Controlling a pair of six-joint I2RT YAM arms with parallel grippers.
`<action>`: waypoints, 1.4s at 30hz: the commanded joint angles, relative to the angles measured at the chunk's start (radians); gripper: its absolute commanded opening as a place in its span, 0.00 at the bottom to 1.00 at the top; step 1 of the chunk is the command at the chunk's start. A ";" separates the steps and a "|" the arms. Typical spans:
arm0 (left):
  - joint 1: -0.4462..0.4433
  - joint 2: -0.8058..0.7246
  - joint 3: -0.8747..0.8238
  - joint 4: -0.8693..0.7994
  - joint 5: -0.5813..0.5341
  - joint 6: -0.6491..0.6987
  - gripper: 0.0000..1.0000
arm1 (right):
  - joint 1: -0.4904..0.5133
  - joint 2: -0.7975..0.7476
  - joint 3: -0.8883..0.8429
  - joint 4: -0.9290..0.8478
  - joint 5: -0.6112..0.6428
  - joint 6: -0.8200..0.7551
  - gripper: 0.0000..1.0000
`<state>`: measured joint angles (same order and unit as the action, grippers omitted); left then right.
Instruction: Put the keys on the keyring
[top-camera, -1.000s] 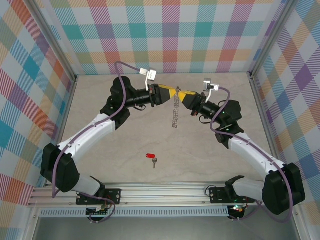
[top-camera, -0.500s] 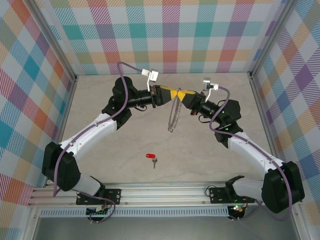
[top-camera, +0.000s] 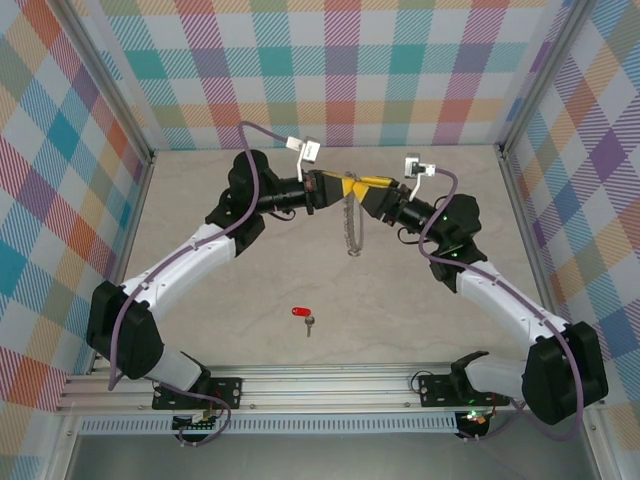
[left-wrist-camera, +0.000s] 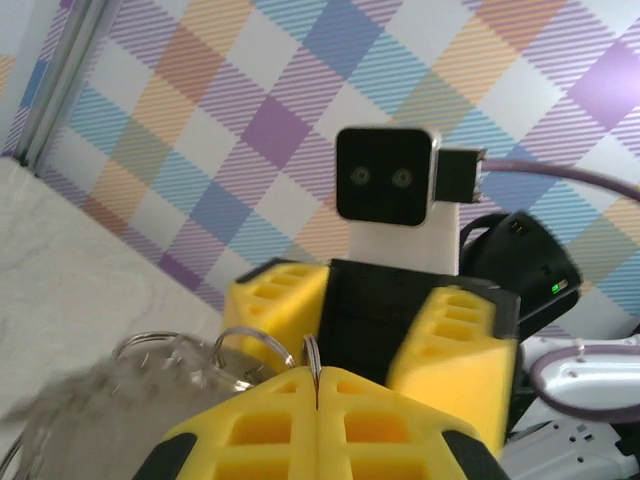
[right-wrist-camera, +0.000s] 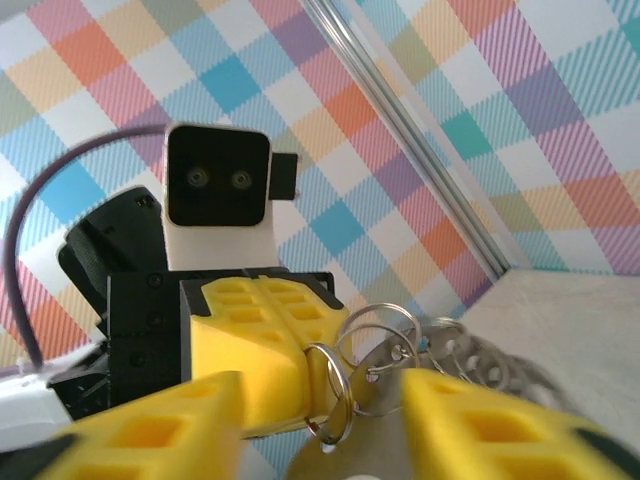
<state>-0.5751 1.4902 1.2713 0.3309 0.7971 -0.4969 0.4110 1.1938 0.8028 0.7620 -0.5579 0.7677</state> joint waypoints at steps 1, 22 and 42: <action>-0.009 -0.002 0.085 -0.151 0.037 0.164 0.00 | -0.033 -0.066 0.063 -0.178 -0.034 -0.068 0.56; -0.005 0.108 0.408 -0.798 0.263 0.675 0.00 | -0.102 -0.088 0.193 -0.519 -0.350 -0.274 0.42; -0.005 0.155 0.474 -0.865 0.321 0.711 0.00 | -0.101 -0.048 0.171 -0.464 -0.393 -0.261 0.19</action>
<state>-0.5755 1.6409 1.7027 -0.5247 1.0664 0.1844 0.3141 1.1381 0.9588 0.2535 -0.9257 0.5106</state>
